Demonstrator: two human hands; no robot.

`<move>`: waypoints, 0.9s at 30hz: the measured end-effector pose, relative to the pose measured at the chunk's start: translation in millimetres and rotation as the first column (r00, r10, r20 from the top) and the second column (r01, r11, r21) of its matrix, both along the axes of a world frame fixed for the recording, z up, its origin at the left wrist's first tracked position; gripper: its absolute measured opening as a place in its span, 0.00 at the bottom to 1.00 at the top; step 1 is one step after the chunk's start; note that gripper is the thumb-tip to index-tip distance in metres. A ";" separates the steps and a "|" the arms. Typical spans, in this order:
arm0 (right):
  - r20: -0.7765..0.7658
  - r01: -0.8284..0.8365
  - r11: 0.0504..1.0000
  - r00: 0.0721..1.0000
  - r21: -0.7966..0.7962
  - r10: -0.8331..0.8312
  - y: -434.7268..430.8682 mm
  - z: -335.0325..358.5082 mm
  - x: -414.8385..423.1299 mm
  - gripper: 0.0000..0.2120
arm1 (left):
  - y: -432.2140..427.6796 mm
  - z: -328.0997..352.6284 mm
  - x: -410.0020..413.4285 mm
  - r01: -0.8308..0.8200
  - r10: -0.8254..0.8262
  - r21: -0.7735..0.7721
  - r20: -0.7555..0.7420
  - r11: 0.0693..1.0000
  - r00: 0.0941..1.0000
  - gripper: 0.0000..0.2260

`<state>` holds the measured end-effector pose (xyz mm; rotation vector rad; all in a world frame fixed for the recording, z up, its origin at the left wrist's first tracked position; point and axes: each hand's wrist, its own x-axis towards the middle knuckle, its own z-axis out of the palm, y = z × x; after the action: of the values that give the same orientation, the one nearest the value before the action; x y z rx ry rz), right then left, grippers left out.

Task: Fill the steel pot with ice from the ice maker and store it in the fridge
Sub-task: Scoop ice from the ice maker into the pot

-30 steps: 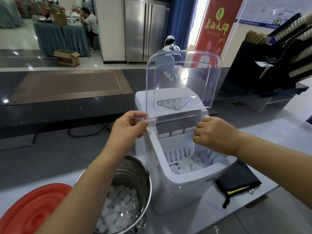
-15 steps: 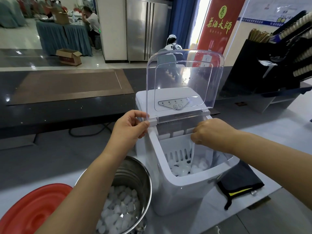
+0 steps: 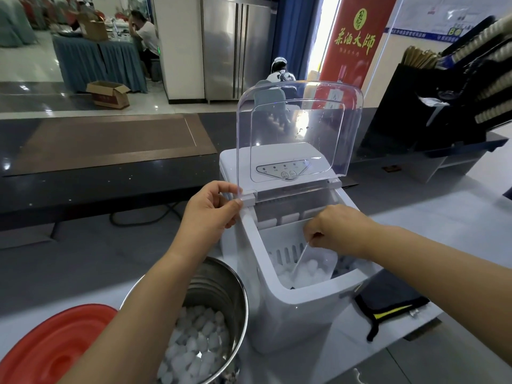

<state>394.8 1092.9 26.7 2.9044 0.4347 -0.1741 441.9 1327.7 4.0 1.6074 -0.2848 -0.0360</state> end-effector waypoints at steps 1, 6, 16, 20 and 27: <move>-0.017 0.028 0.999 0.999 0.033 -0.027 2.1 -2.1 -1.0 0.07 | -0.1 0.2 -0.4 -0.001 0.001 0.001 0.001 1.000 1.000 0.05; -0.113 0.137 0.967 0.987 0.214 -0.115 8.9 -11.7 -5.6 0.03 | 0.0 1.6 -3.0 0.008 -0.008 -0.002 0.006 1.000 1.000 0.06; -0.223 0.311 0.883 0.944 0.351 -0.244 9.4 -13.7 -8.0 0.12 | 3.1 3.9 -7.0 0.025 -0.025 0.006 -0.019 1.000 1.000 0.07; -0.214 0.336 0.866 0.938 0.370 -0.272 4.4 -7.4 -9.5 0.06 | 4.3 3.5 -8.7 0.018 -0.018 -0.004 -0.017 1.000 1.000 0.08; -0.186 0.395 0.804 0.919 0.444 -0.348 0.6 -2.0 -13.3 0.08 | 8.6 5.4 -13.0 0.001 -0.001 -0.005 -0.016 1.000 1.000 0.07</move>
<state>381.5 1093.5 24.6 3.4548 -0.1192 -0.3040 428.9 1336.3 9.4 1.6008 -0.2734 -0.0490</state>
